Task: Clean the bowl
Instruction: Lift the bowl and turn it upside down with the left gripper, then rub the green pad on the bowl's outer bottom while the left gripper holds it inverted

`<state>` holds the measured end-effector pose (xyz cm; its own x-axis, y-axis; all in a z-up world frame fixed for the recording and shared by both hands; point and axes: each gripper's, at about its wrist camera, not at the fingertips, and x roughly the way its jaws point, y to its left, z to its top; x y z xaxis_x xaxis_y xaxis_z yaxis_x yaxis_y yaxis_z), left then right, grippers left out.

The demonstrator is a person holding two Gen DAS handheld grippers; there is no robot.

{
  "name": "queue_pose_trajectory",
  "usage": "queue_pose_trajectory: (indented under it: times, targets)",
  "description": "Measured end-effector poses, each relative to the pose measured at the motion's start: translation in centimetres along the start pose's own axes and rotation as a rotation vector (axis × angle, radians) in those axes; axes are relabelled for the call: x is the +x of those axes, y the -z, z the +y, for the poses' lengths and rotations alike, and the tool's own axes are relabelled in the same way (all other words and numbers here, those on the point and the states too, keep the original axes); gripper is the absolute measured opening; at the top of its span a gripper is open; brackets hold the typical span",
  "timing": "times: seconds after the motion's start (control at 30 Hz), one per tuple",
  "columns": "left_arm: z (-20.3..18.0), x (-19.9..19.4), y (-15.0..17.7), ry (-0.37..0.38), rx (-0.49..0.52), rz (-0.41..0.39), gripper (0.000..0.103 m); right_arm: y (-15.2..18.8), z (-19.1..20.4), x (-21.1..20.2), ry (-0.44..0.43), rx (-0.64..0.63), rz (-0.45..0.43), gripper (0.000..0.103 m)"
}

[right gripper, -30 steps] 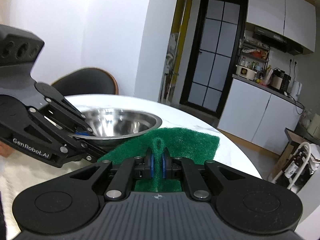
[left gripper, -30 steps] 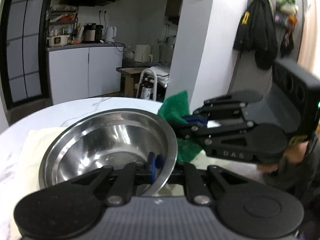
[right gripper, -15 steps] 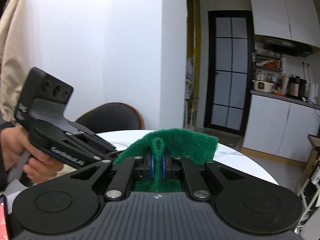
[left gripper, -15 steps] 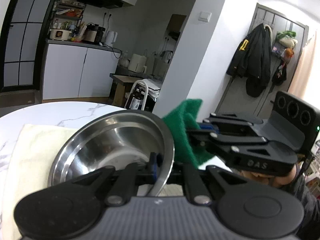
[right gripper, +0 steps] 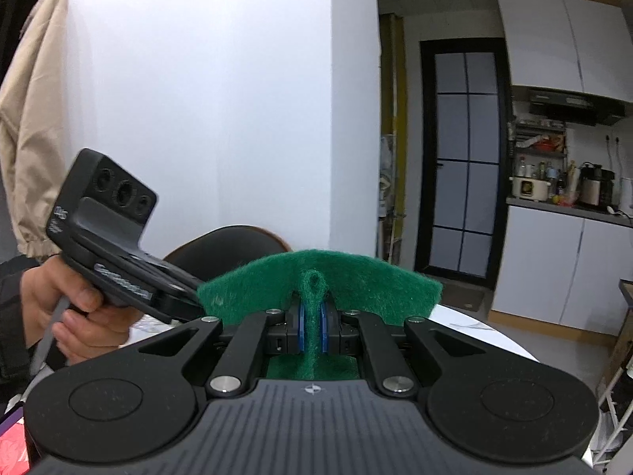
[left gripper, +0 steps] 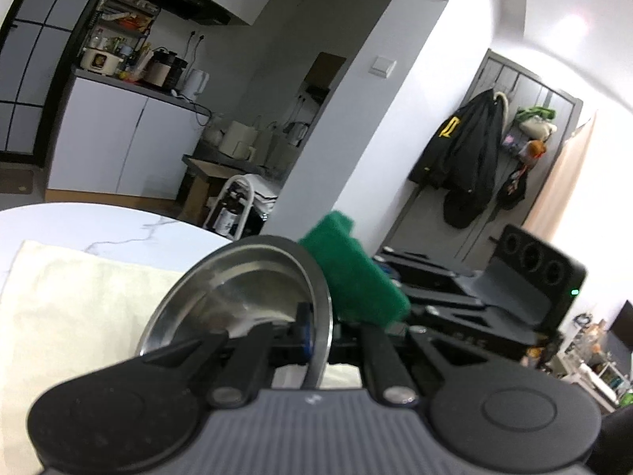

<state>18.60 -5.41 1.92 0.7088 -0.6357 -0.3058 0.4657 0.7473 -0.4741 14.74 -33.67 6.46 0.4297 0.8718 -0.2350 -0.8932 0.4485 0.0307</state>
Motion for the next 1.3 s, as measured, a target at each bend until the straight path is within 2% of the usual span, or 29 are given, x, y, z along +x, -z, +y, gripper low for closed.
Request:
queue_pose_trajectory:
  times: [0.23,0.57,0.77,1.03,1.3]
  targets:
    - [0.2,-0.1,0.0,0.011,-0.013,-0.008,0.006,-0.1,-0.1,0.1,-0.022,0.013,-0.017,0.008]
    - [-0.2,0.6,0.1,0.010,-0.004,-0.008,0.006,-0.3,1.3,-0.5,-0.115,-0.020,-0.041,0.008]
    - [-0.1,0.0,0.0,0.062,-0.013,-0.022,0.006,-0.3,1.4,-1.0,-0.137,-0.025,-0.059,0.008]
    - [0.0,-0.7,0.2,0.134,-0.046,-0.058,0.007,-0.3,-0.3,-1.6,-0.094,0.028,-0.102,0.008]
    - [0.4,-0.9,0.4,0.190,-0.100,-0.079,0.008,0.1,-1.8,-1.4,-0.027,0.061,-0.106,0.008]
